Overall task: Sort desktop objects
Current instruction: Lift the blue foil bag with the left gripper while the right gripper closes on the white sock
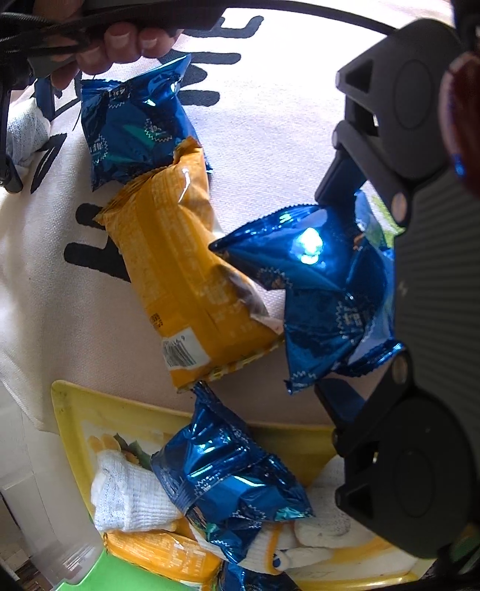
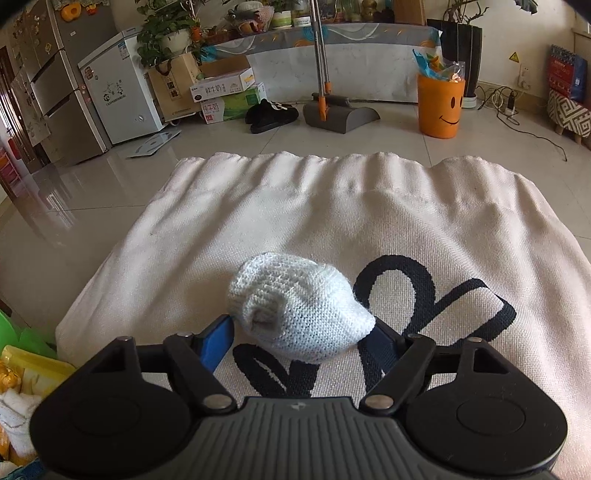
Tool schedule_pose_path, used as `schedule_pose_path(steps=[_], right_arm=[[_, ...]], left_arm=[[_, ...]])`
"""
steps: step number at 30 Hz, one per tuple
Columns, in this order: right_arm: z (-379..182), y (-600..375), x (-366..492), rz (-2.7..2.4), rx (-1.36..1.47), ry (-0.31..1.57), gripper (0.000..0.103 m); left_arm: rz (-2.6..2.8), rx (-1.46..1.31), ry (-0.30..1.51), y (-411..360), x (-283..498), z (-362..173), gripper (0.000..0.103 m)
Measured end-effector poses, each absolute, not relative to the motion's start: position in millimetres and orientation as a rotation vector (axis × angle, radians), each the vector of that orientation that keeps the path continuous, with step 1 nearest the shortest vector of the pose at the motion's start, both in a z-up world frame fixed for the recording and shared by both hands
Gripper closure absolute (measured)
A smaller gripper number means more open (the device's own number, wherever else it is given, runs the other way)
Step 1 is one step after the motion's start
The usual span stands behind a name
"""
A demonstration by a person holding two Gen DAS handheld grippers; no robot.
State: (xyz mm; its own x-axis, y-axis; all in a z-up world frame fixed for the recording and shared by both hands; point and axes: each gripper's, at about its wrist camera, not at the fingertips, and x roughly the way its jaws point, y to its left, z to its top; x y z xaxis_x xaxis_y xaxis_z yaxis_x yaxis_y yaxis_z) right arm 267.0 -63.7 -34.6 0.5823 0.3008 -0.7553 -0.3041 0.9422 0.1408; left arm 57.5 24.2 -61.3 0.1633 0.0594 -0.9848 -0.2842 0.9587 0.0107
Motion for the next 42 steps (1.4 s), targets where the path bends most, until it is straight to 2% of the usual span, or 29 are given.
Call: schedule_pose_path(steps=[2,6,14,22,30,35,40,42], right_arm=[[-33.4,-63.8,267.3,0.355,0.004,0.880,0.045],[-30.4,-69.2,262.8,0.342,0.032,0.883,0.055],[-0.8,-106.5,226.7,0.264,0.143,0.886,0.055],[34.1,-152.2,150.8,0.161,0.184,0.939,0.055],[15.4,-174.0,62.8,0.073,0.283,1.044,0.055],[-4.7,-179.2,46.2,0.032,0.293,1.106,0.055],[-23.2,-184.6,41.7,0.011,0.326,1.169,0.054],[-31.4,-183.4,40.6,-0.001,0.310,1.213,0.051]], left_arm=[[0.249,-0.197,1.382,25.3,55.7,-61.0,0.001],[0.259,-0.206,1.370,27.9,51.9,-58.5,0.006],[0.254,-0.259,1.342,38.0,45.1,-50.7,0.017],[0.198,-0.309,1.320,47.9,36.8,-46.4,0.018],[0.149,-0.330,1.316,61.2,22.9,-41.2,0.015],[0.146,-0.291,1.288,62.2,15.4,-34.1,0.007],[0.096,-0.225,1.260,43.4,19.7,-24.9,0.004],[0.093,-0.197,1.265,41.0,16.9,-25.3,0.004]])
